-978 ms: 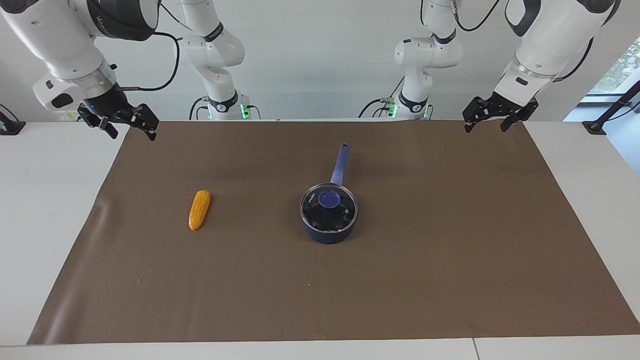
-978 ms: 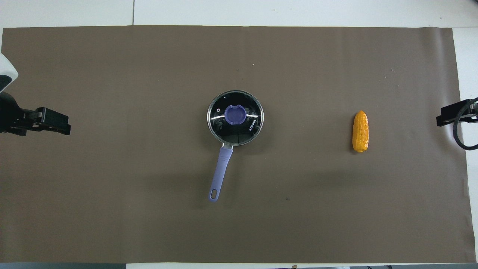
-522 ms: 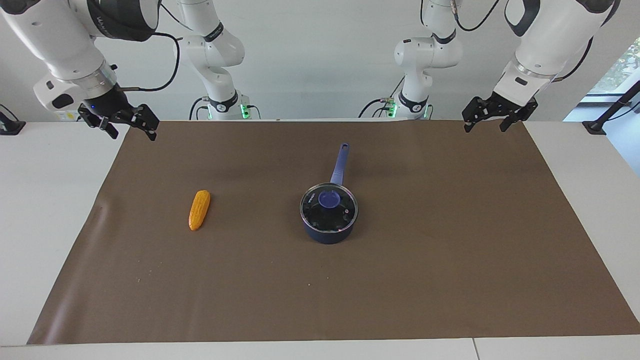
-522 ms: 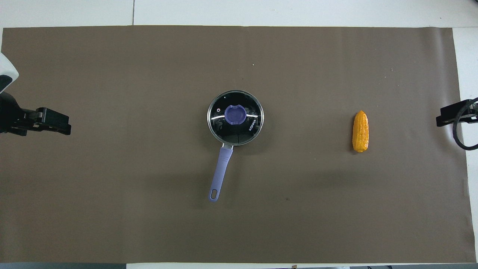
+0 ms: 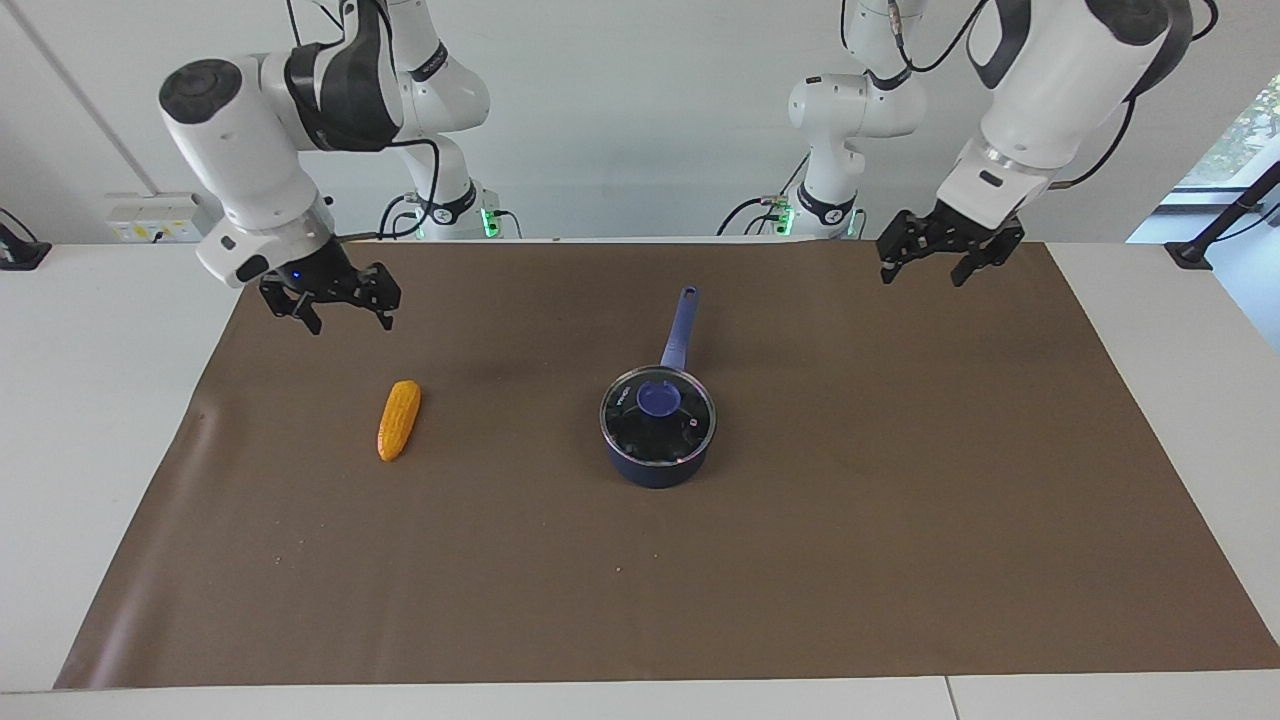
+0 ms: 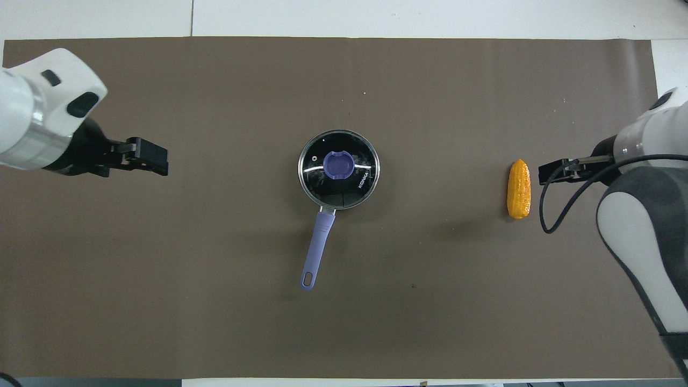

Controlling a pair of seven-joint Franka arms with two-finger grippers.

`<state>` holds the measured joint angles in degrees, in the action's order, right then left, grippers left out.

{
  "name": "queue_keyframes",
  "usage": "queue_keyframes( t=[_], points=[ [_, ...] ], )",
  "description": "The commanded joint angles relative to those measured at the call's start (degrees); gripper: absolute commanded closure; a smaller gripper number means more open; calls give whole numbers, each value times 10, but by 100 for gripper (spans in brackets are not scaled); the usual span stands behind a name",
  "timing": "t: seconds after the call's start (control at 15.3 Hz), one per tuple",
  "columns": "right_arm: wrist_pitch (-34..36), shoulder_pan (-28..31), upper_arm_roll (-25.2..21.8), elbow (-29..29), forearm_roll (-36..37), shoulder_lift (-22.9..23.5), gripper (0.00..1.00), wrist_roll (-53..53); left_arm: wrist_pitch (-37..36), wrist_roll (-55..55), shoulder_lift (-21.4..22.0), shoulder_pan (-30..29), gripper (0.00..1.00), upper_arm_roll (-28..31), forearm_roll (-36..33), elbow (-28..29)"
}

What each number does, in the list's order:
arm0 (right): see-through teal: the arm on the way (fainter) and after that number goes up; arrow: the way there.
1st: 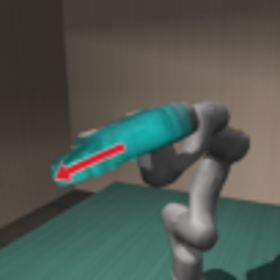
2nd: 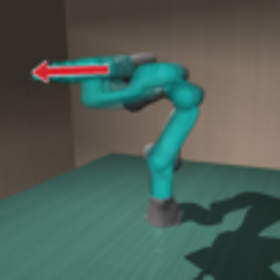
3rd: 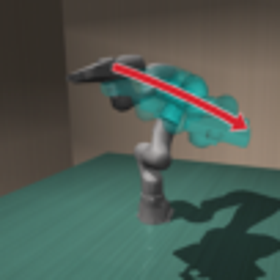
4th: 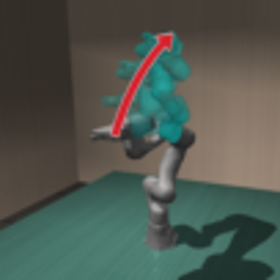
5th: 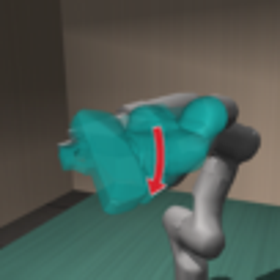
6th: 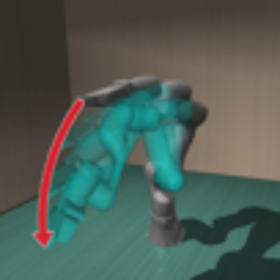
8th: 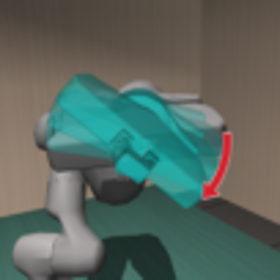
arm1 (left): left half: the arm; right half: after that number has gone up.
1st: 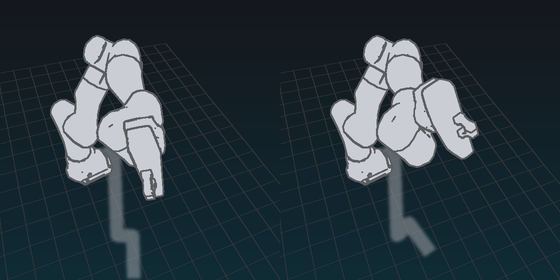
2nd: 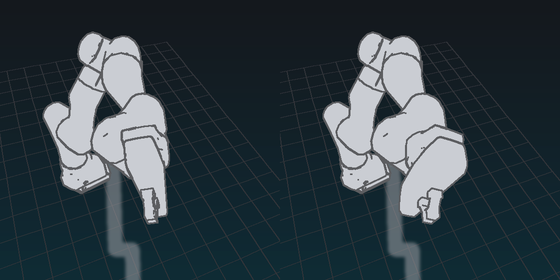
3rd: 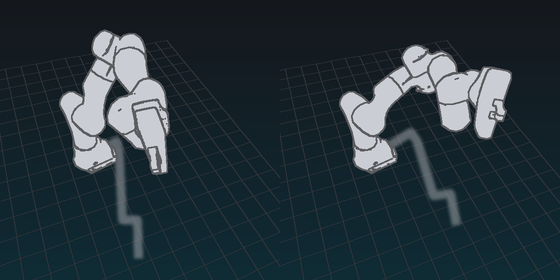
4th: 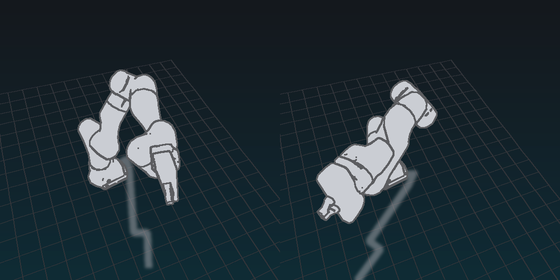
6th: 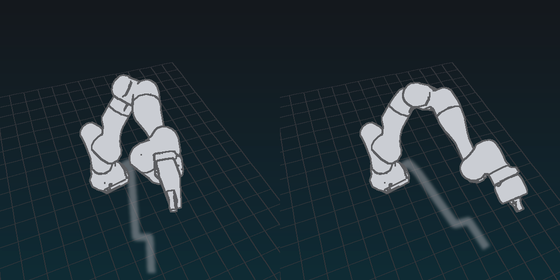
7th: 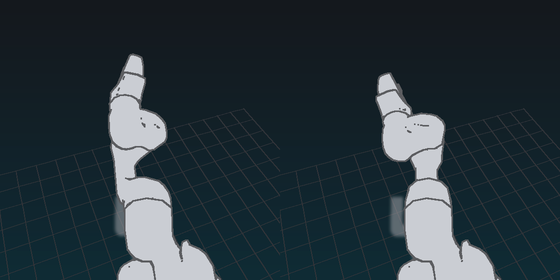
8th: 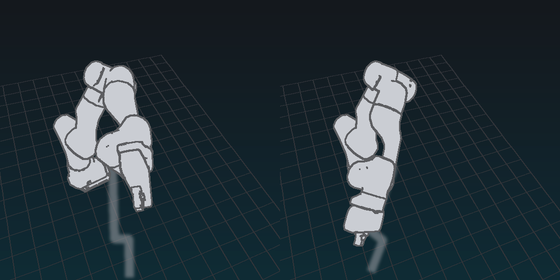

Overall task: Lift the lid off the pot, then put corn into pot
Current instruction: 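Reach the left gripper to the lid knob while the right gripper grasps the corn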

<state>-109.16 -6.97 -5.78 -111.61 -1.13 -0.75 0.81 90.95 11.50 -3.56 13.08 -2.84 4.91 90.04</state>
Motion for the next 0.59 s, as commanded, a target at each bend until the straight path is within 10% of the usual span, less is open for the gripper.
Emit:
queue_keyframes(
  t=[0.0,0.2,0.52],
  points=[
    [-85,6,-1,-70,-7,27,0,2,-4,100,-159,82,0,7,4,-156],
    [-216,10,-1,-164,-7,36,0,2,29,139,-249,134,0,8,4,-222],
    [-255,12,-1,-179,-8,80,0,1,94,154,-268,165,0,5,-2,-221]
  ],
)
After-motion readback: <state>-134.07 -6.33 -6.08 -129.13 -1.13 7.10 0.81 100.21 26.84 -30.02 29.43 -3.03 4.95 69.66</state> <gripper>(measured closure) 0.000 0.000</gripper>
